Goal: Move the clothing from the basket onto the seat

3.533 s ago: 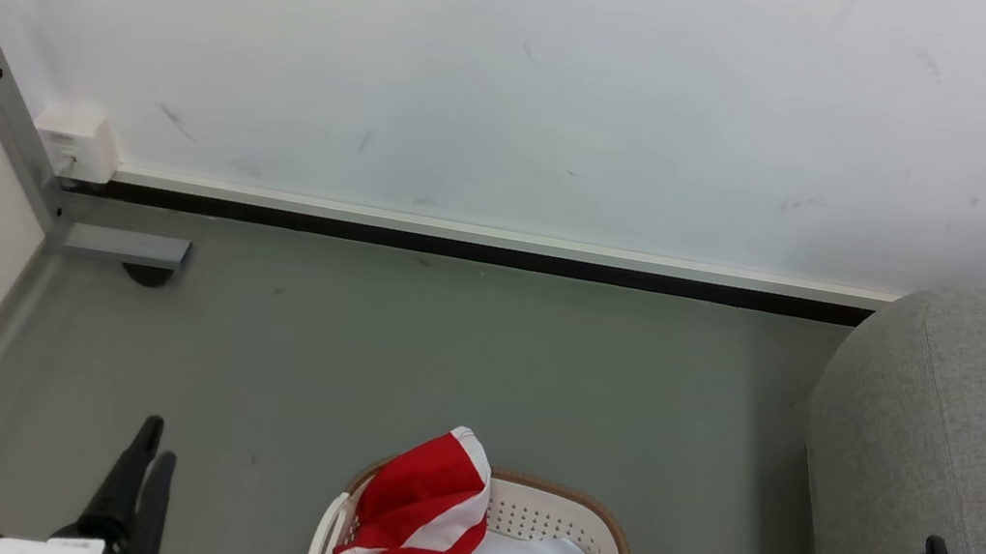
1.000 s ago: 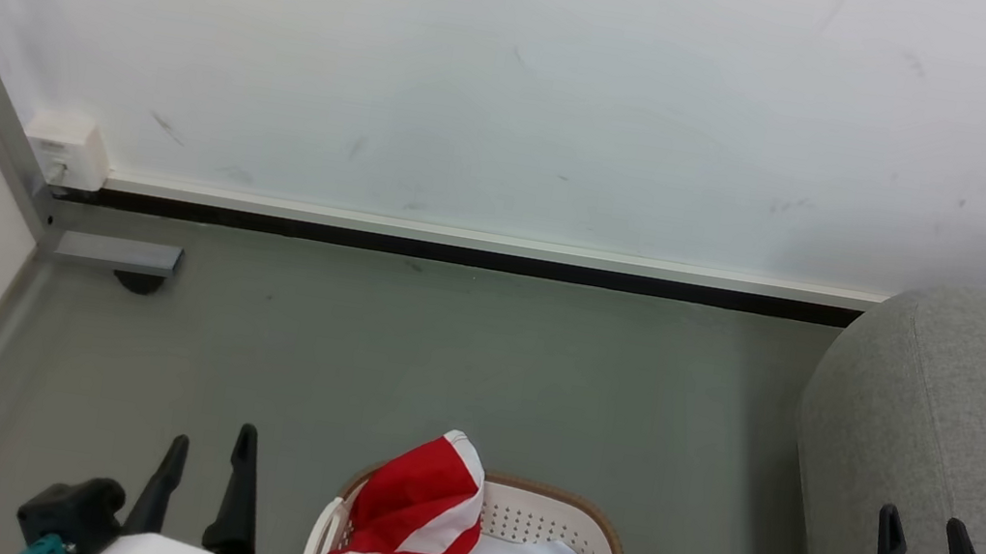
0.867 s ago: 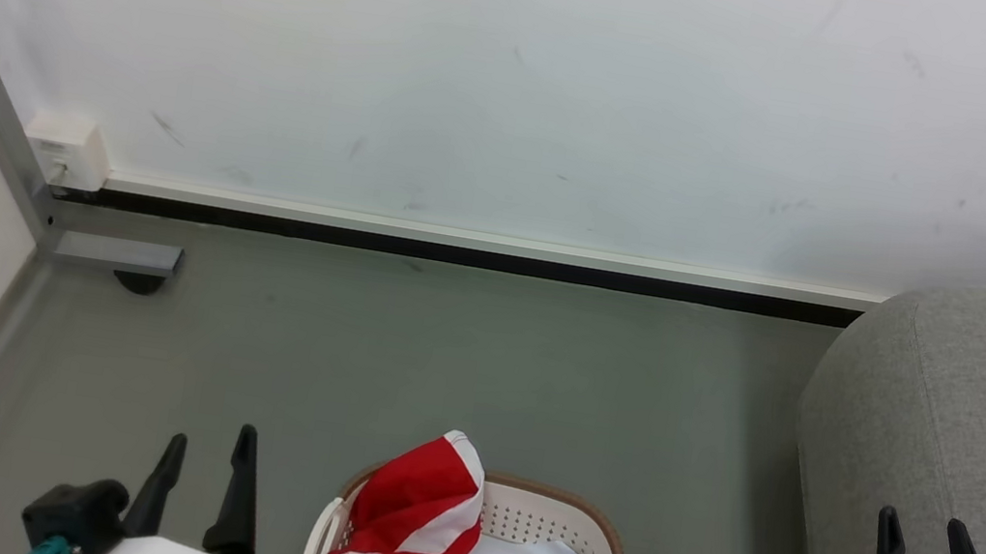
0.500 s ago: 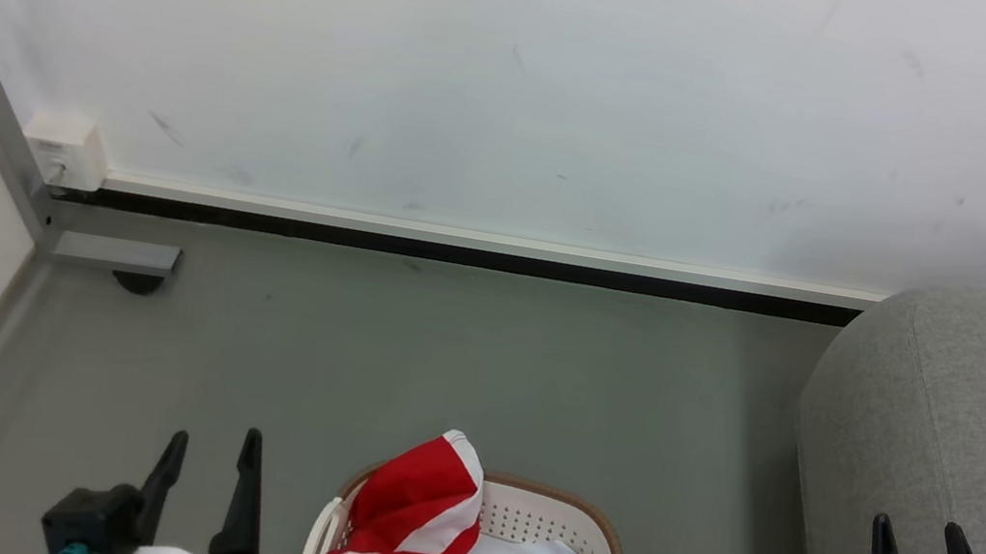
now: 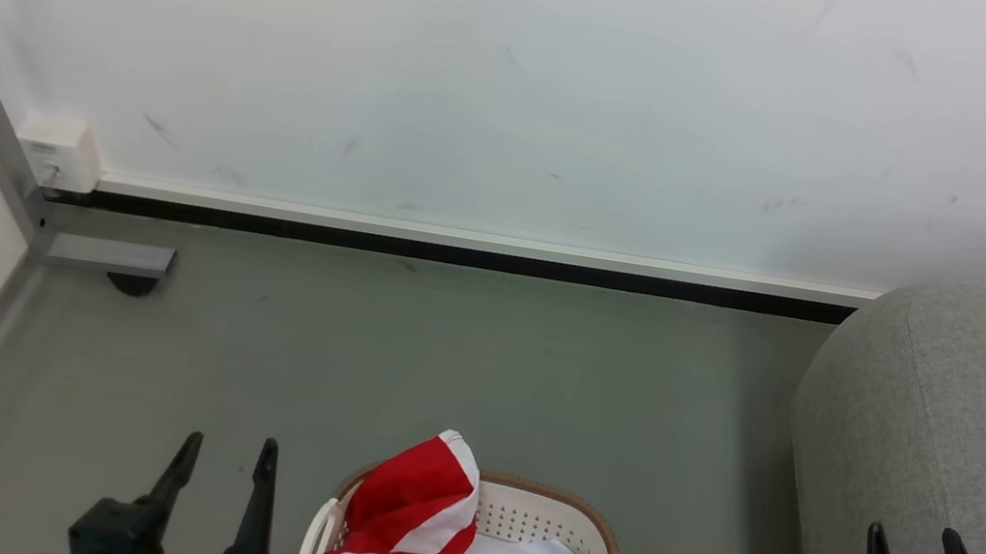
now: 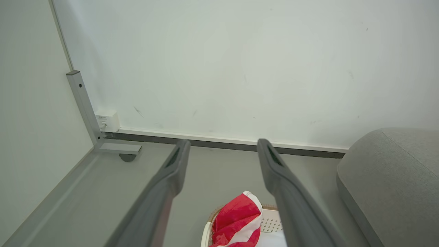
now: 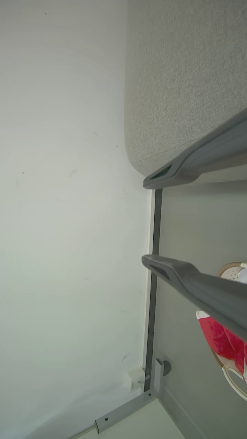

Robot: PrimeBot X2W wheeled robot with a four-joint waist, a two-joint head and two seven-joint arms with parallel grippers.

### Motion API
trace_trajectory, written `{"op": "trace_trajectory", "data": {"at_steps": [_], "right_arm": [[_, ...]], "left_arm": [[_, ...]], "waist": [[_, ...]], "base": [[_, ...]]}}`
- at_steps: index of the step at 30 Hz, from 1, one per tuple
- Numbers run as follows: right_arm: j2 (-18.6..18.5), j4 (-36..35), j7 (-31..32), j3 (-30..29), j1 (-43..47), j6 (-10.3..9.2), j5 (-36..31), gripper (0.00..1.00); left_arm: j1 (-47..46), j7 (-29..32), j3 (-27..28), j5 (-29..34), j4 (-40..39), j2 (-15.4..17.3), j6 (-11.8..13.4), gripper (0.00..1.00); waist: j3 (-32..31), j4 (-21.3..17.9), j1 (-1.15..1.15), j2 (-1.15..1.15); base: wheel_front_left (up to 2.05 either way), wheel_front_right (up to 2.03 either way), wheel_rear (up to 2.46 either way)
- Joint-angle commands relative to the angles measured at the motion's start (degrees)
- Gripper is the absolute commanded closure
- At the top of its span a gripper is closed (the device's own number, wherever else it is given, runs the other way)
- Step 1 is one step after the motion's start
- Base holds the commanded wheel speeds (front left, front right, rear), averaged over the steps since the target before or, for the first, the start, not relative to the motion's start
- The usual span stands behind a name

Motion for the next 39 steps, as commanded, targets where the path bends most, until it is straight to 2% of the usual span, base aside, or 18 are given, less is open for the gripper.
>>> {"op": "trace_trajectory", "data": {"at_steps": [1,19,26,33,39], "right_arm": [[-0.4,0.1,-0.3,-0.3,0.4,-0.1,-0.6,0.0],[-0.7,1.9,-2.3,-1.6,0.3,-0.12,-5.6,0.0],[-0.8,1.9,-2.2,-1.4,0.0,-0.12,-5.3,0.0],[-0.7,0.9,-2.2,-0.9,-1.0,-0.12,-4.7,0.0],[-0.4,-0.3,-2.1,-0.3,-3.6,-0.12,-3.2,0.0]], "left_arm": [[0.5,-0.7,0.2,1.3,0.0,0.5,0.2,0.0],[1.5,-2.5,0.8,8.1,-0.1,-0.1,0.1,0.0],[1.4,-2.4,1.2,8.0,0.5,-0.5,-0.4,0.0],[-1.1,-2.4,0.1,6.4,3.5,-0.8,-2.5,0.0],[-6.8,-2.4,-4.5,4.8,13.2,-1.0,-5.3,0.0]], "waist": [[0.0,0.0,0.0,0.0],[0.2,-0.7,0.0,0.0],[0.6,-1.3,0.0,0.0],[3.1,-2.7,0.0,0.0],[8.1,-5.1,0.0,0.0]], "base": [[0.0,0.0,0.0],[0.0,0.0,0.0],[0.0,0.0,0.0],[0.0,0.0,0.0],[0.0,0.0,0.0]]}}
